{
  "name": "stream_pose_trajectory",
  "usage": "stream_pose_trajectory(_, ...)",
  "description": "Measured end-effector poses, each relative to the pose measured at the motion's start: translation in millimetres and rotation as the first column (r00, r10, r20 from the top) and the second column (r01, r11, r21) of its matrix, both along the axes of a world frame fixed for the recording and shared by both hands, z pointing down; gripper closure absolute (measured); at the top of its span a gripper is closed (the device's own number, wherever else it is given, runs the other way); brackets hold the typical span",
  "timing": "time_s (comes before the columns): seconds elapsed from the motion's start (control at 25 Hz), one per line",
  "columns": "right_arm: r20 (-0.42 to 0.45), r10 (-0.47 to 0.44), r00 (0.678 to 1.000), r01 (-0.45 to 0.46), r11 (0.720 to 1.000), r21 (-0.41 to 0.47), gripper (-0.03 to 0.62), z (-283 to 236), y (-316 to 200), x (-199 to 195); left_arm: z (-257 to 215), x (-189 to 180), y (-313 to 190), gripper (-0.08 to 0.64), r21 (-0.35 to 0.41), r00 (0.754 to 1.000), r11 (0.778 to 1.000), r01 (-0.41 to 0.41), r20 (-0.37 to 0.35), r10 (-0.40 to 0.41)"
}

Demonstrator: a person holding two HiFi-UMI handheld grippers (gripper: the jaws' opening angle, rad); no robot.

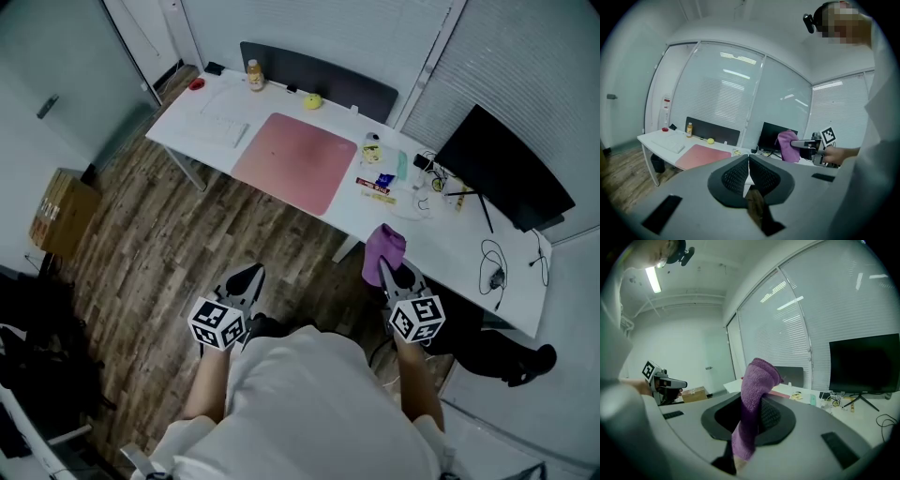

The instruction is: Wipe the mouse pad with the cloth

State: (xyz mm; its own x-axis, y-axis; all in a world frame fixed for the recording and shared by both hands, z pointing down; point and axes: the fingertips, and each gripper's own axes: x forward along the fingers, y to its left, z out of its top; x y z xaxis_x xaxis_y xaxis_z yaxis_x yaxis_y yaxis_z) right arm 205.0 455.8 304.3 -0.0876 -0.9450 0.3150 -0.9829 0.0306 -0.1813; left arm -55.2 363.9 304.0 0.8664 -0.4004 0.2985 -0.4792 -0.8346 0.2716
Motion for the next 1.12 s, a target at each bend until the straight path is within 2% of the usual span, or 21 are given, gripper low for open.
stream_pose_trajectory(0.56,0.011,-0.03,0.999,0.031,0.999,-0.039,0.517,15.2,-18.7,7.4,7.6,11.3,-10.7,0.54,-0.024,1.0,0.999,0.021,-0.001,-0.021)
stream_pose_trajectory(1.12,-0.002,0.052,0.999,-0.052,0.996,-0.076,0.517,25.7,-85.2,9.6,14.3,26.9,-101.5,0.54,-0.03,0.997,0.997,-0.071,-0.021,0.07)
